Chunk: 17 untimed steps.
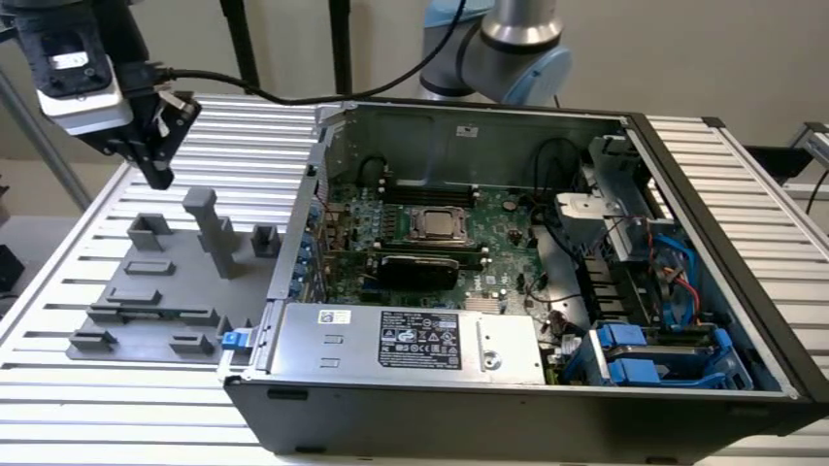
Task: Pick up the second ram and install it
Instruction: 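Reach for the second ram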
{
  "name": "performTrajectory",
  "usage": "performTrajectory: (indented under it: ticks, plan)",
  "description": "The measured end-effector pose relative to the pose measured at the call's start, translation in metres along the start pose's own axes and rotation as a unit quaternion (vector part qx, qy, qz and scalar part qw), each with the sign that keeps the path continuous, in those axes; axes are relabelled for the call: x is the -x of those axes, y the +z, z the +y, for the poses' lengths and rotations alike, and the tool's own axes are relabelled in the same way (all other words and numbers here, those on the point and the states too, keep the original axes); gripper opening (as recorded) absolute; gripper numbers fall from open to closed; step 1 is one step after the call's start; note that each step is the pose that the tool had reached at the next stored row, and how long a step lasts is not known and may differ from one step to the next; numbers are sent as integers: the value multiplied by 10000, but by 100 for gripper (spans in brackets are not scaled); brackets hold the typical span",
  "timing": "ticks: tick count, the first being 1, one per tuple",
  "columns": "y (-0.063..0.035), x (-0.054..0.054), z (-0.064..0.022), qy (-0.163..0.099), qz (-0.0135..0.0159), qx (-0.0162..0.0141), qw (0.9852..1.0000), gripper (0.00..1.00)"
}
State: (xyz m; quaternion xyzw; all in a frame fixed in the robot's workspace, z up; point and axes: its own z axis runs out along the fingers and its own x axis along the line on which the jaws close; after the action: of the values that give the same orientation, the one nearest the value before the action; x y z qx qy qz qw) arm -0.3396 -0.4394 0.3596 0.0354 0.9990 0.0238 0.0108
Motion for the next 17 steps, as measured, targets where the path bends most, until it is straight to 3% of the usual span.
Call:
performTrajectory:
  ticks: [7,15,17]
  plan:
    - [87,-294,-85,0,0,0,10000,11]
    - [150,-385,-287,0,0,0,10000,11]
    - [174,-407,-305,1,0,0,10000,11]
